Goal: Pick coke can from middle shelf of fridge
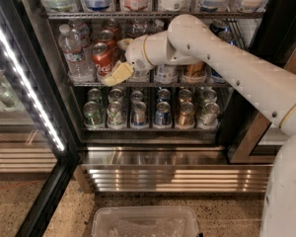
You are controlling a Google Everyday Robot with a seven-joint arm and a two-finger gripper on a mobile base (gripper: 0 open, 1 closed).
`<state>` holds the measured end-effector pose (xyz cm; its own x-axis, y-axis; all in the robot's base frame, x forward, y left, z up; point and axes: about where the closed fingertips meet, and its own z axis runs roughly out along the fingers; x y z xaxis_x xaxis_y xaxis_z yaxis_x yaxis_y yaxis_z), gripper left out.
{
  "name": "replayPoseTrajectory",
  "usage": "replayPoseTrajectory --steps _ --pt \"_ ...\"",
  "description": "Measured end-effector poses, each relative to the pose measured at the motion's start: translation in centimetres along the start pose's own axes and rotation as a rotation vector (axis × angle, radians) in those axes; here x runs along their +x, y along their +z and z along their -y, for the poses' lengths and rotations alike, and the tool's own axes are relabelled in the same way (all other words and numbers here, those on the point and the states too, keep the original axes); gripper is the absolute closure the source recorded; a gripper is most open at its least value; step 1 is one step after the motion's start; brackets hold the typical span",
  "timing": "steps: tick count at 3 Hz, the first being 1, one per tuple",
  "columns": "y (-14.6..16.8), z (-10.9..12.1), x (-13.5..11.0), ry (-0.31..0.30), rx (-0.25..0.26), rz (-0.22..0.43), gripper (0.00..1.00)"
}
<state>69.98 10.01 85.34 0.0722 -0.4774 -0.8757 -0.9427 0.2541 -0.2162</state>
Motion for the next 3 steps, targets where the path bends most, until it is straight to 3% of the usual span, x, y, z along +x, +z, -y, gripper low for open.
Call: replayPoseTrajectory --steps 2,3 --pt "1.7 -0.3 1.3 0.064 -0.040 0.014 0.14" --pt "2.5 -0.8 1.2 0.083 -0.065 0.015 0.28"
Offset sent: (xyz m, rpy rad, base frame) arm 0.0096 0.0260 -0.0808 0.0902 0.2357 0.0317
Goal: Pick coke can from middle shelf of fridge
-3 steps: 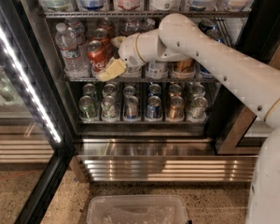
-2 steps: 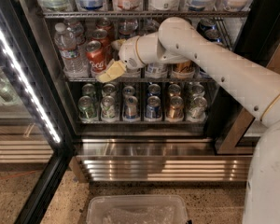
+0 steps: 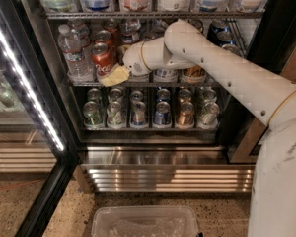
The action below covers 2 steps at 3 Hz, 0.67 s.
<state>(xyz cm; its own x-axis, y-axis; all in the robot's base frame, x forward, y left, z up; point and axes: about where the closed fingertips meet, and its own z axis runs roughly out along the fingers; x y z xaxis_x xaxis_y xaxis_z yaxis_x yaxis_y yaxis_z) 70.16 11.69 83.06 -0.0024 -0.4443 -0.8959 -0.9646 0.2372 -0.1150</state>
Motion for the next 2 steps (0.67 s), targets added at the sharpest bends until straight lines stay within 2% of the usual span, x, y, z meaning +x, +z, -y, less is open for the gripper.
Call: replayPoseTrajectory --steps 2 --pt "-0.03 -0.11 -0.33 0.006 -0.016 0.003 0.72"
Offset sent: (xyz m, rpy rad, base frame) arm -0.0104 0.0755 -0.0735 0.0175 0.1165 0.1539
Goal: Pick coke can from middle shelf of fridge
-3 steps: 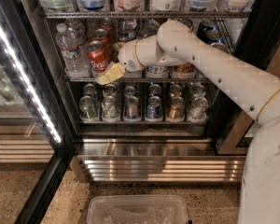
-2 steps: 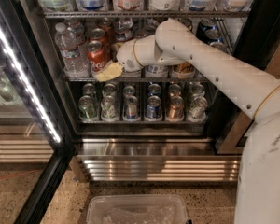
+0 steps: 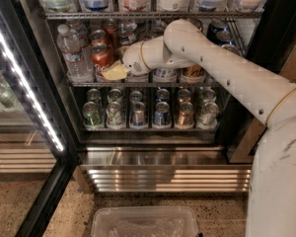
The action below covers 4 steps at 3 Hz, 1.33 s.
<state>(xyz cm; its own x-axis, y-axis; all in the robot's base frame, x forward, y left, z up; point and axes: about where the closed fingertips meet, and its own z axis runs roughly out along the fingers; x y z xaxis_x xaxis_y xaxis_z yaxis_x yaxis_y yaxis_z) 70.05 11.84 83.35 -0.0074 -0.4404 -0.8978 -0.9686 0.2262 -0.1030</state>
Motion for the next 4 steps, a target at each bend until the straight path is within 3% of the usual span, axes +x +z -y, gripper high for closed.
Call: replayPoseTrajectory --steps 1,2,4 --pt "0.24 -0.20 0.14 -0.002 -0.010 0.002 0.95" --pt "0.25 -0.20 0.14 -0.002 -0.010 0.002 1.00" --pt "0.43 -0.59 -0.39 -0.018 -0.008 0.006 1.00"
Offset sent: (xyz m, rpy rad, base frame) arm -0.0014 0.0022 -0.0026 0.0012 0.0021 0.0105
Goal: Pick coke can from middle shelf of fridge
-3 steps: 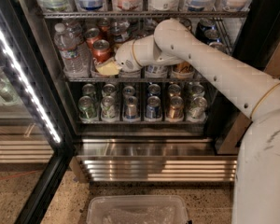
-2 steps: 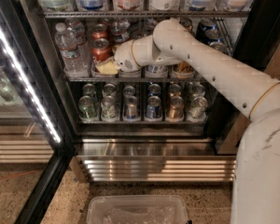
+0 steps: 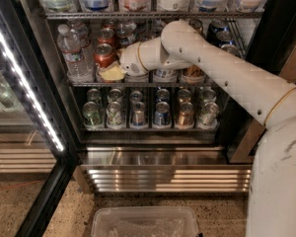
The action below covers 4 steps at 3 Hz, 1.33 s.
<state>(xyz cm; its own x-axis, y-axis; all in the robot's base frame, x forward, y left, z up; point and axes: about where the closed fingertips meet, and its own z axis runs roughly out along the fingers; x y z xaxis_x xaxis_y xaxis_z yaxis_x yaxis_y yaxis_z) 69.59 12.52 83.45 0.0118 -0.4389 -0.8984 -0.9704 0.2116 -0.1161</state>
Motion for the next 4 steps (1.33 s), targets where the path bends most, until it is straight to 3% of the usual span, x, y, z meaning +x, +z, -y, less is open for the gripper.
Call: replayPoseTrajectory --steps 1,2,3,4 --pt "-1.4 0.0 -0.9 -0.048 0.025 0.010 1.00" --pt "-5.5 -0.8 -3.9 -0.170 0.116 0.025 1.00" --pt "-11.7 -3.5 -7.6 -0.294 0.279 0.019 1.00" --pt "-13.5 -5.2 -8.6 -0.309 0.339 0.015 1.00"
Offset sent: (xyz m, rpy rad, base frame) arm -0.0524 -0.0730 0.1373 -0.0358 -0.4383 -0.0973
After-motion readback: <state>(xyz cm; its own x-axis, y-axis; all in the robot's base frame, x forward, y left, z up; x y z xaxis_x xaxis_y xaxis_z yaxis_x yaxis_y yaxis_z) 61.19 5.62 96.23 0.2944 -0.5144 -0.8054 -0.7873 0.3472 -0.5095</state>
